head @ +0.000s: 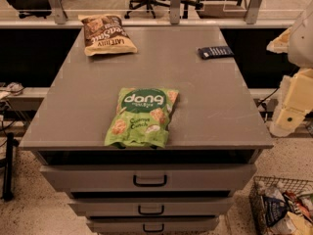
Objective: Pick brown chip bag
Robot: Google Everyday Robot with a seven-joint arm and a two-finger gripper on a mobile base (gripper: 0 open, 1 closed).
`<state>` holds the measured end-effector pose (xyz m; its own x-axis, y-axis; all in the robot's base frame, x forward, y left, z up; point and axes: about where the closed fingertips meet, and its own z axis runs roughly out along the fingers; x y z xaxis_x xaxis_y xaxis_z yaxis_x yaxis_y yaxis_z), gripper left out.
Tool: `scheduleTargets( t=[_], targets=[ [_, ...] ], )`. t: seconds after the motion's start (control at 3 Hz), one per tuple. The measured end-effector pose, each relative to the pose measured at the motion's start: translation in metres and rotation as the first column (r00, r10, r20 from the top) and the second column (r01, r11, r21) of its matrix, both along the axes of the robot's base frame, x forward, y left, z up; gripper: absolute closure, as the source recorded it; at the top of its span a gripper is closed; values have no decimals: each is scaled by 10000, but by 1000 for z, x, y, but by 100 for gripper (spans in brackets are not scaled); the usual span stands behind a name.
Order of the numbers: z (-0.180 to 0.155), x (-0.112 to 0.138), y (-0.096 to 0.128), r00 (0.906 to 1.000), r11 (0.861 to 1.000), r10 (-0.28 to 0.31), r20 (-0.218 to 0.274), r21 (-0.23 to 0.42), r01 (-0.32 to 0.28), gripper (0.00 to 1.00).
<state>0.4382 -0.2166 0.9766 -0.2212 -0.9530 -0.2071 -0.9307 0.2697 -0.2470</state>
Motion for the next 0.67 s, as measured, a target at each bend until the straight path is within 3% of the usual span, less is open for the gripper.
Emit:
scheduleTargets(
  t=[0.33,0.67],
  targets=[
    [0,0,0,10000,10000,0,2,0,0,0],
    [-4,42,22,9989,9990,270,370,346,-283,0]
  ],
)
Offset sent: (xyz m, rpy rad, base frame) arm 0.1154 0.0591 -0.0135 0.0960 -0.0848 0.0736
